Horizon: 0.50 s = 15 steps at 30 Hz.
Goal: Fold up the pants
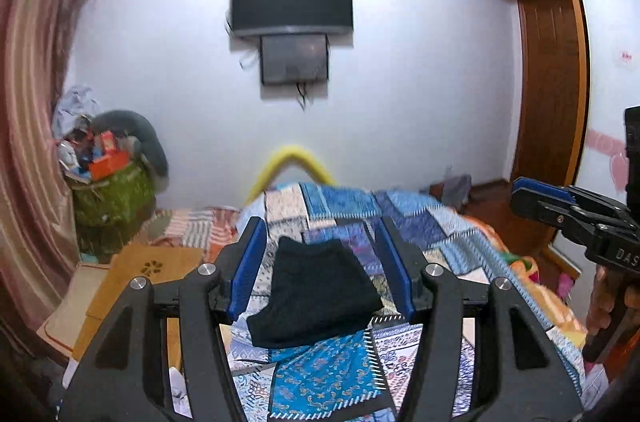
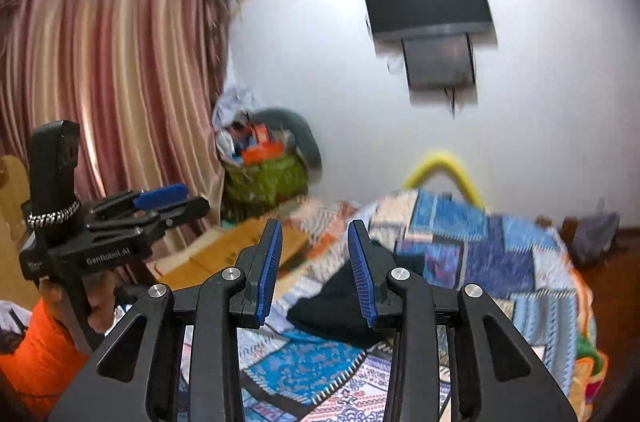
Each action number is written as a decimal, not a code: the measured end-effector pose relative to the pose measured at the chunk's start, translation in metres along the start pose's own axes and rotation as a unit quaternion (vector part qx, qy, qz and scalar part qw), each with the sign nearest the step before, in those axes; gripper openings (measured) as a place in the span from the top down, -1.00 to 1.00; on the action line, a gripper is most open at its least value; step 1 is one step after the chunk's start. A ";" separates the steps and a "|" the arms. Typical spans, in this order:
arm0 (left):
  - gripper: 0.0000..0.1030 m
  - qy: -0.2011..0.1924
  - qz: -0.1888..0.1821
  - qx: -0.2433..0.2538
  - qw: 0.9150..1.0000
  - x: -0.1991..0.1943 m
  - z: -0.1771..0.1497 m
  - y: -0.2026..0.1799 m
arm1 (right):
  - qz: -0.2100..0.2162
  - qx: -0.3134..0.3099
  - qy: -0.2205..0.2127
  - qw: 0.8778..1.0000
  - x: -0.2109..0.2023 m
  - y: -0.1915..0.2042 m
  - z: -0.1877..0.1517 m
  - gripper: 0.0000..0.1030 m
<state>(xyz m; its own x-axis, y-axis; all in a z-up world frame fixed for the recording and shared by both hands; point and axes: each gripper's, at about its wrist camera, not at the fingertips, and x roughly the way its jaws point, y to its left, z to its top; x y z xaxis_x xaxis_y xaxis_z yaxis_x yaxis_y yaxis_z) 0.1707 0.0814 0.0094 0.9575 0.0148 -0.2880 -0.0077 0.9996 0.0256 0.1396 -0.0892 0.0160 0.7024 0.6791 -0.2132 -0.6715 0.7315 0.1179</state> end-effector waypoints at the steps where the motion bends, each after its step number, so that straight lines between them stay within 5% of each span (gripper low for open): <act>1: -0.09 -0.008 0.003 -0.001 1.000 -0.009 -0.001 -0.002 | 0.001 -0.007 -0.011 1.000 -0.010 0.008 0.000 0.40; 4: -0.12 -0.035 0.017 -0.001 0.999 -0.042 -0.007 -0.012 | 0.002 -0.018 -0.034 0.999 -0.030 0.026 -0.003 0.40; 8: -0.59 -0.073 0.022 0.001 0.997 -0.073 -0.018 -0.021 | -0.012 -0.025 -0.050 0.998 -0.036 0.038 -0.013 0.40; 10: -0.66 -0.087 0.027 -0.002 0.996 -0.086 -0.023 -0.024 | -0.015 -0.018 -0.047 0.999 -0.035 0.041 -0.018 0.39; 15: -0.99 -0.104 0.045 -0.002 0.994 -0.101 -0.030 -0.027 | -0.041 -0.018 -0.055 0.997 -0.041 0.050 -0.024 -0.43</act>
<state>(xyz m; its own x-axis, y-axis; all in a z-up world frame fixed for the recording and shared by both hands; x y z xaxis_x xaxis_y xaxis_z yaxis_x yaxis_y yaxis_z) 0.0659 0.0540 0.0089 0.9917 0.0999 -0.0814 -0.0971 0.9945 0.0383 0.0718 -0.0821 0.0072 0.7753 0.6213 -0.1131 -0.6178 0.7834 0.0686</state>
